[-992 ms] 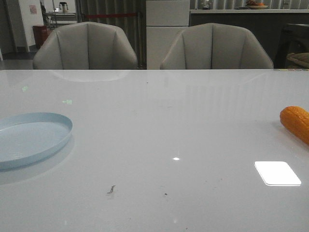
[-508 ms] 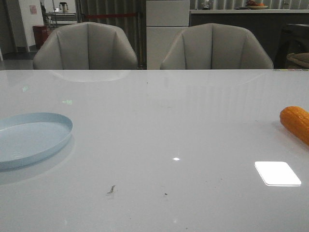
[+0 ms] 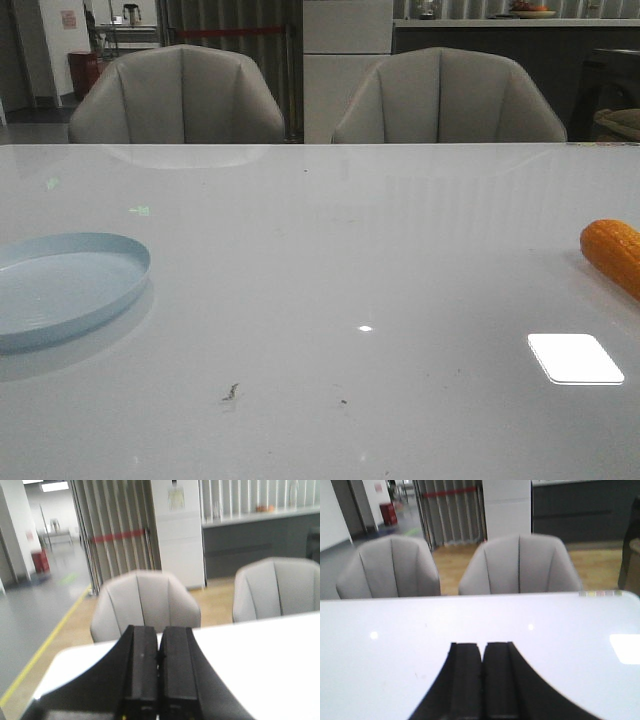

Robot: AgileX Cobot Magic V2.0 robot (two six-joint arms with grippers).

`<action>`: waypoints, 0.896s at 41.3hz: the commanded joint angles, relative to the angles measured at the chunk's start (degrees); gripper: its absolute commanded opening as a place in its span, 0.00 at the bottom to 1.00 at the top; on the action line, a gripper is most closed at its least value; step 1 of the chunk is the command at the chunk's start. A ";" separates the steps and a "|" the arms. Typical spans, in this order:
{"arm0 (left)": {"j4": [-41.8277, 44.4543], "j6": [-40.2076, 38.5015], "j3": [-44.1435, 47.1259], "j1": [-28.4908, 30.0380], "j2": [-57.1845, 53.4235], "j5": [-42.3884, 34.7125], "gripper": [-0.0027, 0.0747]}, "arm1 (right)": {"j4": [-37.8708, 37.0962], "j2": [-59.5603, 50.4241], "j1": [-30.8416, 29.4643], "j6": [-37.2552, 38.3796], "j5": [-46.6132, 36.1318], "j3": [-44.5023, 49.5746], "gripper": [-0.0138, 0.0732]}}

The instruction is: Place corn on plate with both arms

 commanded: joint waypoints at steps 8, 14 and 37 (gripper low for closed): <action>-0.66 -0.50 -1.91 -0.44 11.24 0.93 0.16 | -0.24 10.97 0.11 0.14 0.24 -1.74 0.21; -0.96 -0.50 -1.91 -0.44 14.00 4.21 0.23 | -0.19 13.52 0.11 0.14 0.23 -1.74 0.34; -15.12 -1.04 -7.71 6.74 28.44 10.82 0.58 | -0.02 14.95 0.11 0.14 1.57 -1.74 0.63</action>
